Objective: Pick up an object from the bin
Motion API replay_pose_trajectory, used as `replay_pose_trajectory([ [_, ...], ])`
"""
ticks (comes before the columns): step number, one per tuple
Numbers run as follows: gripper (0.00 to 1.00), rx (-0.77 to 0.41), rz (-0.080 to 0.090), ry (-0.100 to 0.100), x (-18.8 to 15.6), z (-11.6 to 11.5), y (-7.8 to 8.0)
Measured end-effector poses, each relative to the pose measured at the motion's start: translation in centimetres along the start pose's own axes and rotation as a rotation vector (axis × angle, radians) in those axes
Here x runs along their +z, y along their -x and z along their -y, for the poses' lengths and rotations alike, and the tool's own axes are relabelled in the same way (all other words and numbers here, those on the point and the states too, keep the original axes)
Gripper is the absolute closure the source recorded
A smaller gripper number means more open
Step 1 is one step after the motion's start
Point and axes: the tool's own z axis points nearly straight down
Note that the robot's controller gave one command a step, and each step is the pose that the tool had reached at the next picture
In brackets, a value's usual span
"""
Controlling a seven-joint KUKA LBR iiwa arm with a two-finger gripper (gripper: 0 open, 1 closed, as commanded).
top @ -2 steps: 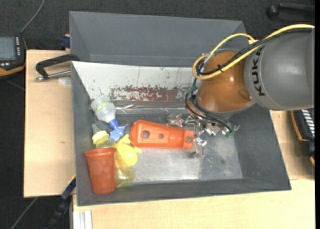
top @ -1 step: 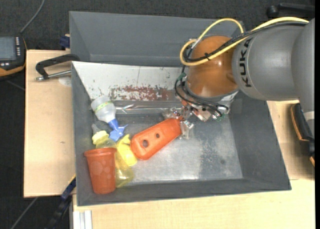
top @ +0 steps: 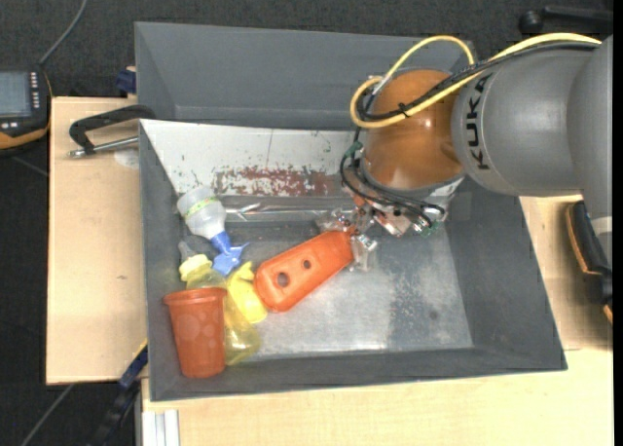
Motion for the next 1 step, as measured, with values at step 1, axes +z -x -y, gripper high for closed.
replay_pose_trajectory([
  [1,1.0,-0.004,0.007,-0.003,-14.06,-0.11,-0.32],
])
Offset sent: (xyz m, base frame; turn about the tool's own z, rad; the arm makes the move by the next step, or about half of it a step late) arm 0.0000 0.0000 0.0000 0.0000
